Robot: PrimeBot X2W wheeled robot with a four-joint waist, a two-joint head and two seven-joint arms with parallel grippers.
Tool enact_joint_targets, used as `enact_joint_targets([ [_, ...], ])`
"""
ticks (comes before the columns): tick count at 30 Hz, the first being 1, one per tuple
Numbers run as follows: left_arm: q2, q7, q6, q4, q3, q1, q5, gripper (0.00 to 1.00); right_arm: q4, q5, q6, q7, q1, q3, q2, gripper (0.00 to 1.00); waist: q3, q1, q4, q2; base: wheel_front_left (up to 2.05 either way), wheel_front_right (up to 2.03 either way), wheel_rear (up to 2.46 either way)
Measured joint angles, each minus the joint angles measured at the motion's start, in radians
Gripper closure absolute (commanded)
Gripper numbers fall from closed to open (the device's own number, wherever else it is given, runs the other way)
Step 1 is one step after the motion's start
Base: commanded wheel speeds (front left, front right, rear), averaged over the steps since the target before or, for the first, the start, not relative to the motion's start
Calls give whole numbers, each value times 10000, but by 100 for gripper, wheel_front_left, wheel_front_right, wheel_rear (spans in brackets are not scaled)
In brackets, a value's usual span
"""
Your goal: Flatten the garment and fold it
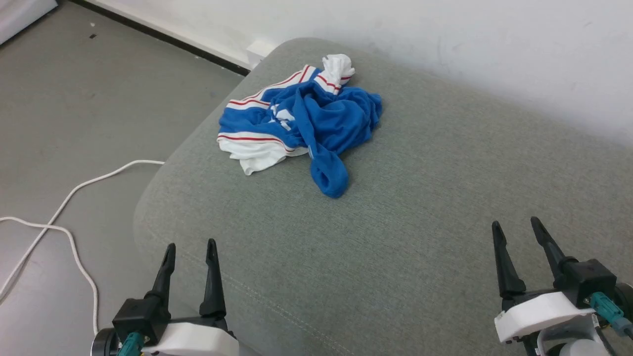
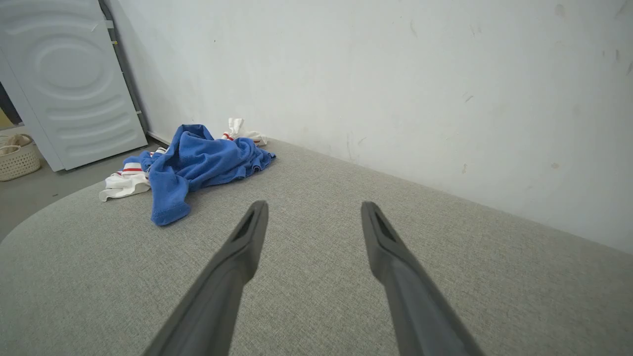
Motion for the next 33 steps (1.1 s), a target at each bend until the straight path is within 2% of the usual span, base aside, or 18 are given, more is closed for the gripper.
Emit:
enact_joint_targets([
  [17,-2,-341,-15,88,29,11,-167,0,217,36,0,-318,-2,-180,4,0,-22,0,752,-1,0,0,0],
  [26,-2,-349,-29,146,40,23,-176,0,240,35,0,-343,-2,-171,8,0,-91,0,707,-1,0,0,0],
  [32,0,-351,-125,-479,-84,-160,-1693,0,215,25,0,-347,-4,-257,12,0,12,-1,637,0,0,0,0],
  [33,-4,-351,-201,-614,-113,-334,-1630,0,178,17,0,-347,-6,-276,10,0,50,-1,618,0,0,0,0],
])
